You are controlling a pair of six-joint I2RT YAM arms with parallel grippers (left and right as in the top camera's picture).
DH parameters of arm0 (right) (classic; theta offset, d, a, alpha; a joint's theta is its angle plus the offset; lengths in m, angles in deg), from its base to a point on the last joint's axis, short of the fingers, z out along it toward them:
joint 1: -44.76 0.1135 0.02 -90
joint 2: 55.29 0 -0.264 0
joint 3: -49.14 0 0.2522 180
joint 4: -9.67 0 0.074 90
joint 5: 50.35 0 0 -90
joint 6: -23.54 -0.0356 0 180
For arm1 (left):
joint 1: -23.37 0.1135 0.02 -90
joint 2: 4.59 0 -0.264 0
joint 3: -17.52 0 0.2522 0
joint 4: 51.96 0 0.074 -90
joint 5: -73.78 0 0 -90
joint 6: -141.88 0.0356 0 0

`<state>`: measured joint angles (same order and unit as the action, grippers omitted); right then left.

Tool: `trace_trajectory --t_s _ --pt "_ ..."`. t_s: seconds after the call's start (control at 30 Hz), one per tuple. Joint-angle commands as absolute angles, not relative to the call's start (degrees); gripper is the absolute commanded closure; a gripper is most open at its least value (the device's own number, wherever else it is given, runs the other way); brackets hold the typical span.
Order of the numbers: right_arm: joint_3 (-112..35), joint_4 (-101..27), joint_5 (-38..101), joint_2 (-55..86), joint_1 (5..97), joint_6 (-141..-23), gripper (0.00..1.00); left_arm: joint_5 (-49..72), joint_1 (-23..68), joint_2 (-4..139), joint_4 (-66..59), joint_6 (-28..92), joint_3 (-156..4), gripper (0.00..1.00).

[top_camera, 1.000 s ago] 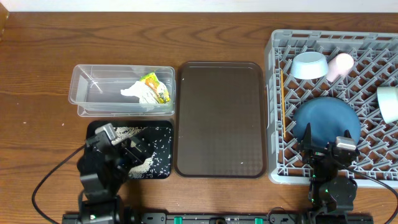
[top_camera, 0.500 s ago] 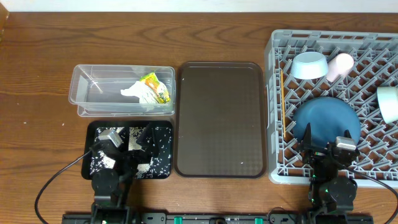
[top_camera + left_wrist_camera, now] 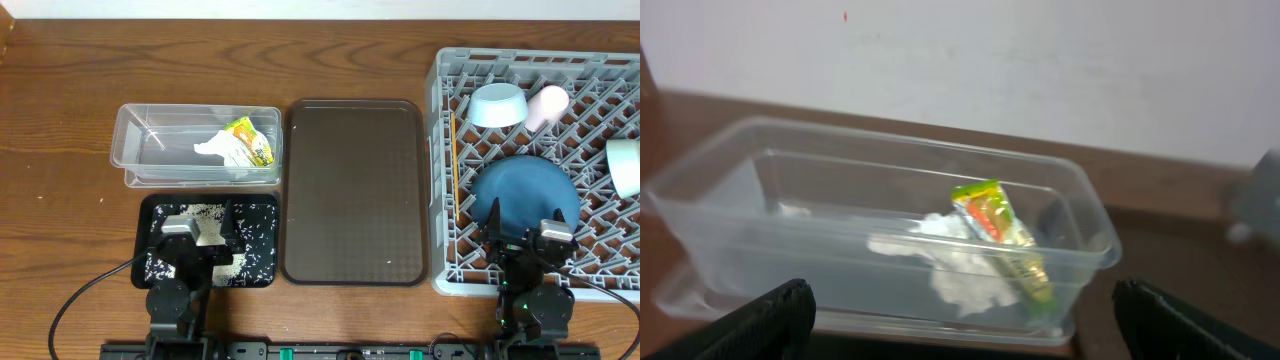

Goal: Sort waste into correct bins and load items into the dishwasher rack

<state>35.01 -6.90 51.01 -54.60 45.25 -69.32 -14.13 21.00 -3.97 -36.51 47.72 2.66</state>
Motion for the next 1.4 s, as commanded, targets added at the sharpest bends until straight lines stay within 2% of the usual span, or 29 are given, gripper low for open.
trace_trajectory --t_s 0.0,1.37 --pt "35.1 -7.1 51.0 -55.0 44.9 -70.3 0.01 -17.0 20.8 -4.5 -34.0 59.1 3.5 0.02" --pt "35.1 -7.1 51.0 -55.0 44.9 -70.3 0.01 -16.7 18.5 -4.4 -34.0 60.0 3.5 0.02"
